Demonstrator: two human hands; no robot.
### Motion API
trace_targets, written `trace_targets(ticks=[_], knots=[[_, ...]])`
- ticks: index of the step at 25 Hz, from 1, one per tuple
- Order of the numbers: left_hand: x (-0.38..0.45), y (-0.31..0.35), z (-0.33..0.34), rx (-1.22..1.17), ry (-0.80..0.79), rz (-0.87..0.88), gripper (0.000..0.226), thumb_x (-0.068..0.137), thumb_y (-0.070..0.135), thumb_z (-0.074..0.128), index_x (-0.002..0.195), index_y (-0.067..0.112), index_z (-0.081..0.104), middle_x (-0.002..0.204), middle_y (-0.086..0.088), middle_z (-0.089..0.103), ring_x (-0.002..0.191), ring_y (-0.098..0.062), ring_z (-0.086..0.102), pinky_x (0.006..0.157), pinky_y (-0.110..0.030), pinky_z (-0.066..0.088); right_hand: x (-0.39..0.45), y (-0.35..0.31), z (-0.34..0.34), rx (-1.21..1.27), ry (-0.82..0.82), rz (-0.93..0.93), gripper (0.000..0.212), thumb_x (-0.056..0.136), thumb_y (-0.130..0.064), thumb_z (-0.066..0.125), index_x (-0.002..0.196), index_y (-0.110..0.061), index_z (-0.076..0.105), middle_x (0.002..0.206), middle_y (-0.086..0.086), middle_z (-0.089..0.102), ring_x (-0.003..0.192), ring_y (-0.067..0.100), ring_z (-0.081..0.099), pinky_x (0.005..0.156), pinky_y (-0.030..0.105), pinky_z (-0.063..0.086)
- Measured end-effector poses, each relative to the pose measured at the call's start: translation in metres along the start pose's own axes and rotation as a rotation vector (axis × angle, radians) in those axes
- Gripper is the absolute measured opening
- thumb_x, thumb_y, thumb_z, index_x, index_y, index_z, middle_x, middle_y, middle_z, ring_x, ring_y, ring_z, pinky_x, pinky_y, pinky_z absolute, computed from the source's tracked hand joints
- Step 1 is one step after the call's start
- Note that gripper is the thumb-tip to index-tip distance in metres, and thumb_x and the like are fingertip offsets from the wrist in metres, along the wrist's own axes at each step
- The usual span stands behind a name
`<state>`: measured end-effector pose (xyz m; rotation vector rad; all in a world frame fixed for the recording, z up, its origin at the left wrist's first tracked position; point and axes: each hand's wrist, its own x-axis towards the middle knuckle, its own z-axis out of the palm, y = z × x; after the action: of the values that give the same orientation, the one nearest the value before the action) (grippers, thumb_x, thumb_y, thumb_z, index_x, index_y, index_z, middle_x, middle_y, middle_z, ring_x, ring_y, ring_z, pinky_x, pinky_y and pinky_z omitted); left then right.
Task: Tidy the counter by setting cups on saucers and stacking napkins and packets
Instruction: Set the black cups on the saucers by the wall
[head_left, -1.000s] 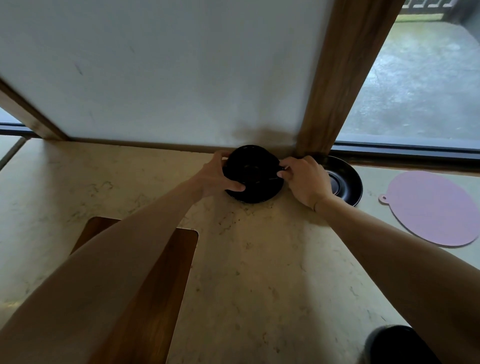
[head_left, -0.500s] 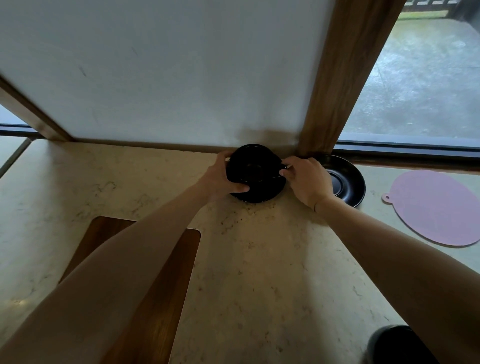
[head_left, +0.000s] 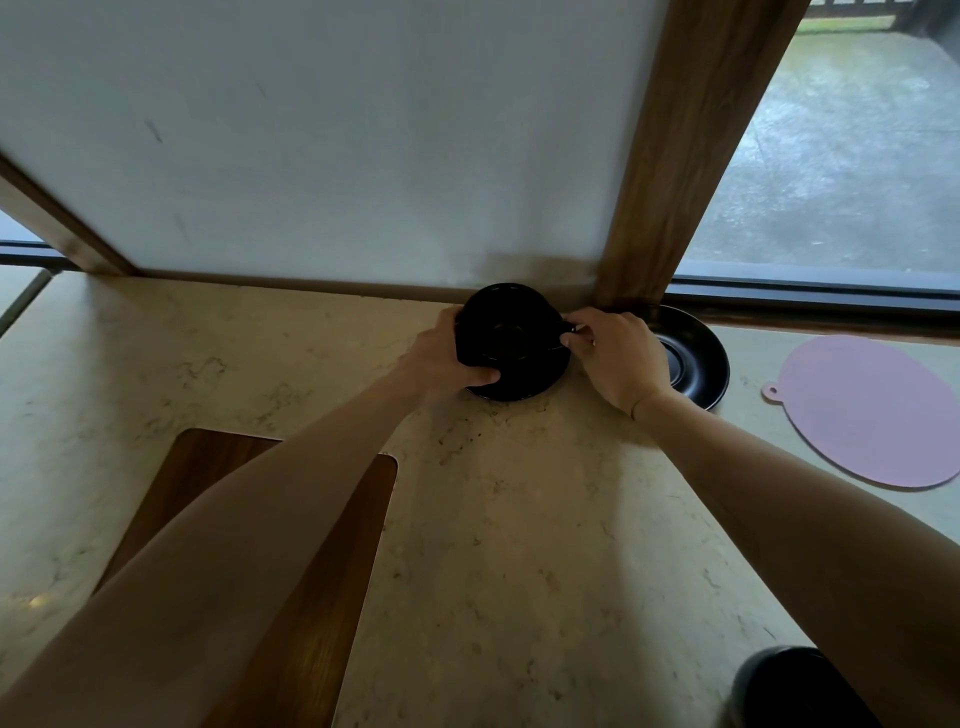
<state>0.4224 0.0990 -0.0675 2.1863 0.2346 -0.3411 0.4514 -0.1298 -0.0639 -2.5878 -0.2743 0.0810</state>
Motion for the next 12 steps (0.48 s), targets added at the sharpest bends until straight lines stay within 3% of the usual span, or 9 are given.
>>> trace_targets(ticks=[4,12], knots=[[-0.0004,0.0046,-0.0020,0.029,-0.020,0.003,0.105,0.059,0.035,0.087,0.144,0.019,0.027,0.139,-0.004,0.047,0.129,-0.027,0.044,0.107,-0.051,0.040,-0.0017,0.0013,0.0015,0.013,0.006,0.001,0.036,0.095,-0.046,0.049,0.128,-0.033,0.057,0.107,0.004,0.070,0.097,0.027,0.064,0.083,0.046,0.055],[-0.0021,0.0092,-0.0025,-0.019,-0.042,-0.007,0.105,0.057,0.028,0.086,0.144,0.016,0.028,0.136,-0.004,0.049,0.129,-0.026,0.044,0.108,-0.051,0.039,-0.0055,0.0020,0.0027,0.013,0.021,-0.013,0.038,0.095,-0.043,0.051,0.131,-0.030,0.055,0.108,0.001,0.070,0.103,0.026,0.062,0.084,0.045,0.054]])
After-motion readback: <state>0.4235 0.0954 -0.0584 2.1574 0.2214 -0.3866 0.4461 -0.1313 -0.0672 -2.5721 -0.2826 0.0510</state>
